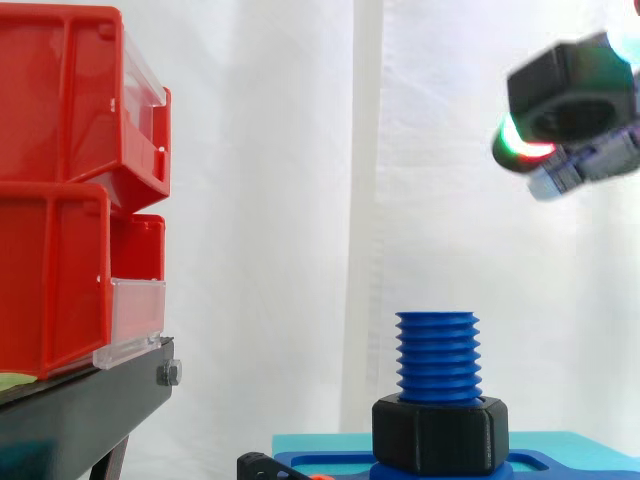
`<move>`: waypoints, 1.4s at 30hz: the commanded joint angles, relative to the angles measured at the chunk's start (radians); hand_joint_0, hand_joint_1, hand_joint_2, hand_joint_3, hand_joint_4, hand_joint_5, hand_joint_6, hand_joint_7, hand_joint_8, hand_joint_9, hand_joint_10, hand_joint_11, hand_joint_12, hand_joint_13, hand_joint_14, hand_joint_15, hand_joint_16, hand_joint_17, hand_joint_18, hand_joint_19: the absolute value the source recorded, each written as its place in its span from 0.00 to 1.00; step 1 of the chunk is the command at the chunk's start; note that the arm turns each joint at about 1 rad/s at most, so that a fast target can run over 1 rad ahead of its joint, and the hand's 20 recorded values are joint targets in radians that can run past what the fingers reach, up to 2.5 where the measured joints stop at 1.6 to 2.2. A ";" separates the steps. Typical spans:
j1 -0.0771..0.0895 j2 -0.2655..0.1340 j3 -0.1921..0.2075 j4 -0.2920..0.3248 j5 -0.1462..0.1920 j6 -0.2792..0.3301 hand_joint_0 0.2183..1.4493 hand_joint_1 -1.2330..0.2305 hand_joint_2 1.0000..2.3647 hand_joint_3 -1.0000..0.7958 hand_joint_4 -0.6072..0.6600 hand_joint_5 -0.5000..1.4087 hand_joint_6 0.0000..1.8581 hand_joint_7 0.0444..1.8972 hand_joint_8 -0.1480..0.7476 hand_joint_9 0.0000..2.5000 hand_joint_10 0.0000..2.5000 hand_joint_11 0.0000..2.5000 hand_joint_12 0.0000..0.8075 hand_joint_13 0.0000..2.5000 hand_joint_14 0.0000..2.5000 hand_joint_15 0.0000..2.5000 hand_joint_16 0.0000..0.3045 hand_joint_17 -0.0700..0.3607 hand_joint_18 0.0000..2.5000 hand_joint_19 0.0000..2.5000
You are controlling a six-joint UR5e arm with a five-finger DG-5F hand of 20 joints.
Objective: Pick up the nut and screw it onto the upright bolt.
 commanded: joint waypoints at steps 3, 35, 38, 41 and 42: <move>-0.022 -0.007 0.006 0.097 -0.077 -0.088 0.25 0.38 0.00 0.28 0.67 0.16 0.27 0.61 0.46 0.20 0.00 0.00 0.34 0.19 0.00 0.00 0.07 0.28 0.08 0.00; -0.106 -0.192 0.087 0.155 -0.250 -0.054 0.25 0.39 0.00 0.28 0.67 0.16 0.27 0.61 0.46 0.20 0.00 0.00 0.34 0.19 0.00 0.00 0.07 0.28 0.07 0.00; -0.111 -0.203 0.089 0.169 -0.255 -0.036 0.25 0.39 0.00 0.28 0.66 0.16 0.27 0.61 0.46 0.20 0.00 0.00 0.34 0.19 0.00 0.00 0.07 0.28 0.07 0.00; -0.109 -0.203 0.087 0.163 -0.253 -0.036 0.25 0.40 0.00 0.28 0.67 0.16 0.27 0.61 0.46 0.20 0.00 0.00 0.34 0.19 0.00 0.00 0.07 0.28 0.07 0.00; -0.111 -0.203 0.089 0.159 -0.255 -0.036 0.25 0.40 0.00 0.28 0.67 0.16 0.27 0.61 0.46 0.20 0.00 0.00 0.34 0.19 0.00 0.00 0.07 0.28 0.07 0.00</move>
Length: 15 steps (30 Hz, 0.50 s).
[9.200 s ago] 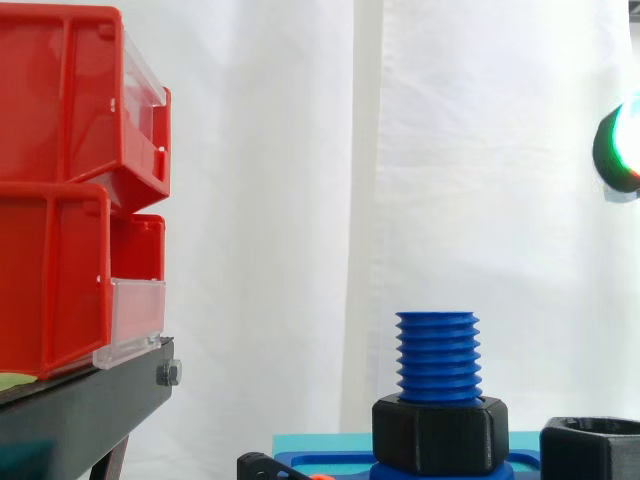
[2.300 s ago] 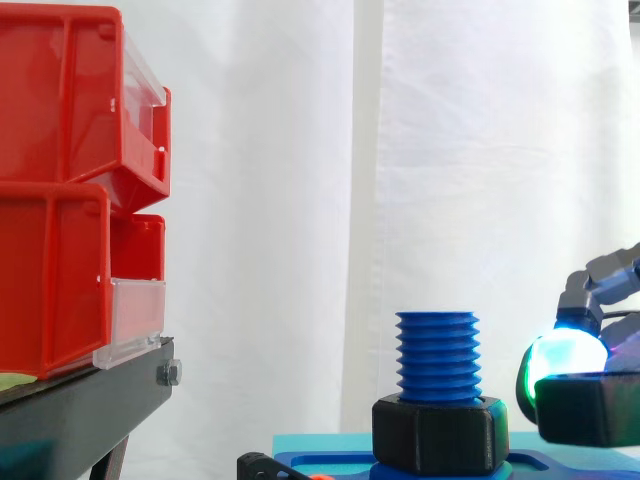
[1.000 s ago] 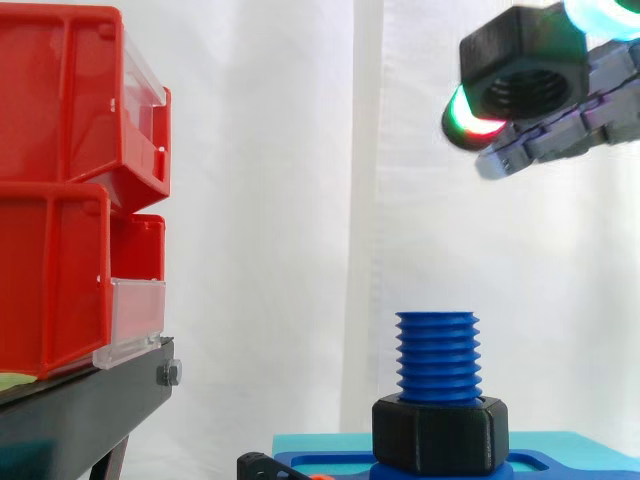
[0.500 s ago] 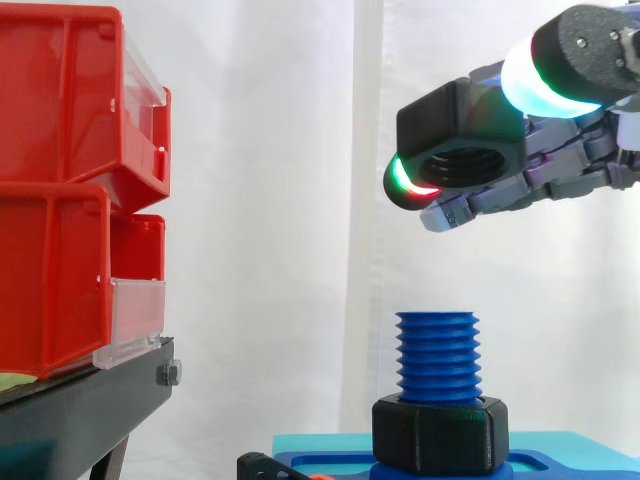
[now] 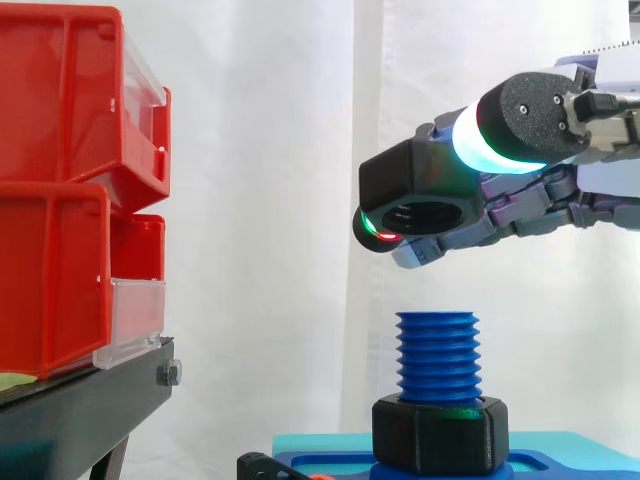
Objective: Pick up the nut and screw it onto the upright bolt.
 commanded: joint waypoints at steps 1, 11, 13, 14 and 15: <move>-0.003 -0.001 0.000 -0.014 -0.003 0.002 0.25 0.40 0.00 0.28 0.67 0.16 0.27 0.61 0.46 0.20 0.00 0.00 0.34 0.19 0.00 0.00 0.07 0.28 0.07 0.00; -0.005 -0.001 0.000 -0.037 -0.008 0.001 0.26 0.40 0.00 0.28 0.66 0.16 0.27 0.61 0.46 0.20 0.00 0.00 0.34 0.19 0.00 0.00 0.07 0.28 0.07 0.00; -0.005 -0.001 0.000 -0.040 -0.008 0.001 0.26 0.40 0.00 0.28 0.66 0.17 0.27 0.61 0.46 0.21 0.00 0.00 0.34 0.19 0.00 0.00 0.07 0.28 0.07 0.00; -0.006 -0.003 0.000 -0.042 -0.008 0.001 0.26 0.40 0.00 0.28 0.66 0.16 0.27 0.61 0.46 0.21 0.00 0.00 0.34 0.19 0.00 0.00 0.07 0.28 0.07 0.00; -0.005 -0.001 0.000 -0.043 -0.009 0.001 0.26 0.40 0.00 0.28 0.66 0.16 0.27 0.61 0.46 0.21 0.00 0.00 0.34 0.19 0.00 0.00 0.07 0.28 0.07 0.00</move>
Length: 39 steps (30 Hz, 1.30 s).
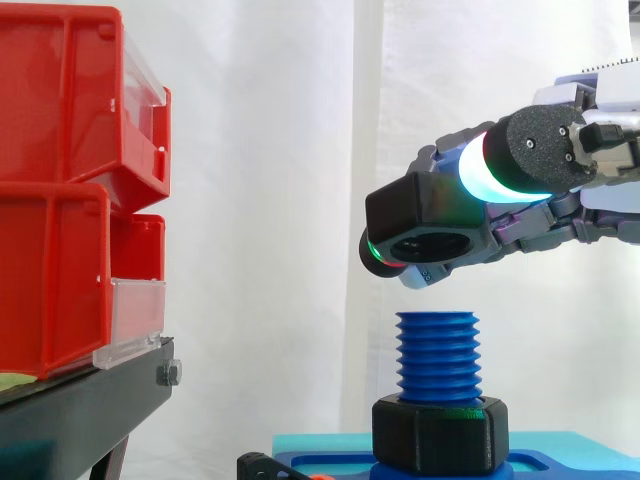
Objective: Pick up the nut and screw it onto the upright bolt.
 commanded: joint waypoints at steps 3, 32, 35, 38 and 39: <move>0.000 -0.001 0.000 -0.005 -0.006 0.000 0.26 0.40 0.00 0.28 0.66 0.17 0.27 0.61 0.46 0.21 0.00 0.00 0.34 0.19 0.00 0.00 0.07 0.28 0.07 0.00; 0.005 -0.017 0.002 -0.064 -0.062 0.000 0.26 0.40 0.00 0.28 0.66 0.17 0.27 0.61 0.46 0.21 0.00 0.00 0.34 0.19 0.00 0.00 0.07 0.28 0.07 0.00; 0.003 -0.017 0.000 -0.064 -0.062 0.000 0.26 0.40 0.00 0.28 0.66 0.17 0.27 0.61 0.46 0.21 0.00 0.00 0.34 0.19 0.00 0.00 0.07 0.28 0.07 0.00; 0.005 -0.017 0.000 -0.064 -0.066 0.000 0.26 0.40 0.00 0.28 0.66 0.17 0.27 0.61 0.46 0.21 0.00 0.00 0.34 0.19 0.00 0.00 0.07 0.28 0.07 0.00; 0.005 -0.017 0.000 -0.064 -0.066 0.000 0.26 0.40 0.00 0.28 0.66 0.17 0.27 0.61 0.46 0.21 0.00 0.00 0.34 0.19 0.00 0.00 0.07 0.28 0.07 0.00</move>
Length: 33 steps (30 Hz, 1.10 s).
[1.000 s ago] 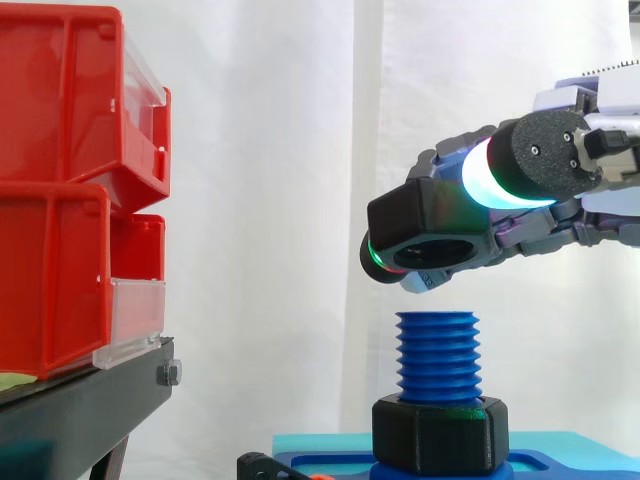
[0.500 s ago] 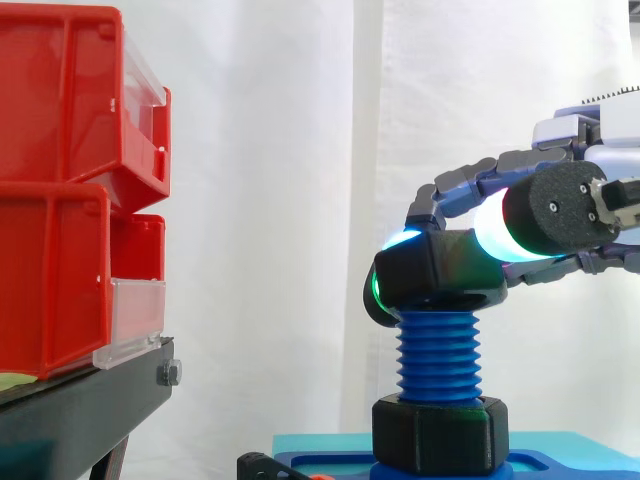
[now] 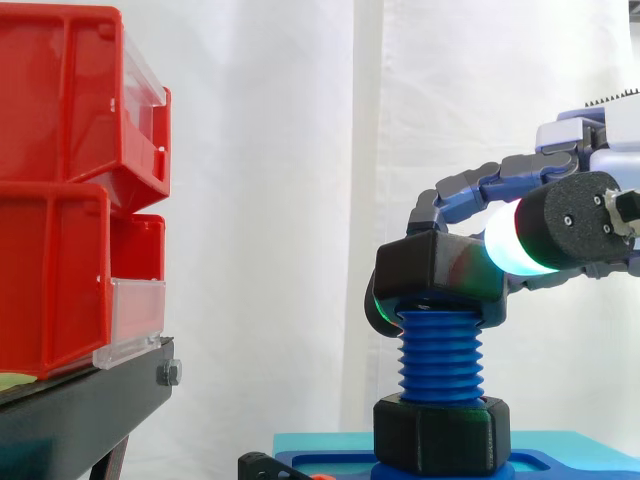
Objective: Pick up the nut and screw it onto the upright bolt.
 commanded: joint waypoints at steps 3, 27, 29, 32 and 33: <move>0.001 0.000 0.000 0.005 -0.006 -0.002 0.26 0.40 0.00 0.28 0.66 0.17 0.27 0.61 0.46 0.21 0.00 0.00 0.34 0.19 0.00 0.00 0.07 0.28 0.07 0.00; -0.005 0.000 0.000 0.008 -0.038 -0.002 0.26 0.40 0.00 0.28 0.66 0.17 0.27 0.60 0.46 0.21 0.00 0.00 0.34 0.19 0.00 0.00 0.07 0.28 0.07 0.00; -0.005 0.000 0.000 0.008 -0.038 -0.002 0.26 0.40 0.00 0.28 0.66 0.17 0.27 0.60 0.46 0.21 0.00 0.00 0.34 0.19 0.00 0.00 0.07 0.28 0.07 0.00; -0.007 0.000 0.000 0.006 -0.038 -0.002 0.26 0.40 0.00 0.28 0.66 0.17 0.27 0.60 0.46 0.21 0.00 0.00 0.34 0.19 0.00 0.00 0.07 0.28 0.07 0.00; -0.007 0.000 0.000 0.006 -0.038 -0.002 0.26 0.40 0.00 0.28 0.66 0.17 0.27 0.60 0.46 0.21 0.00 0.00 0.34 0.19 0.00 0.00 0.07 0.28 0.07 0.00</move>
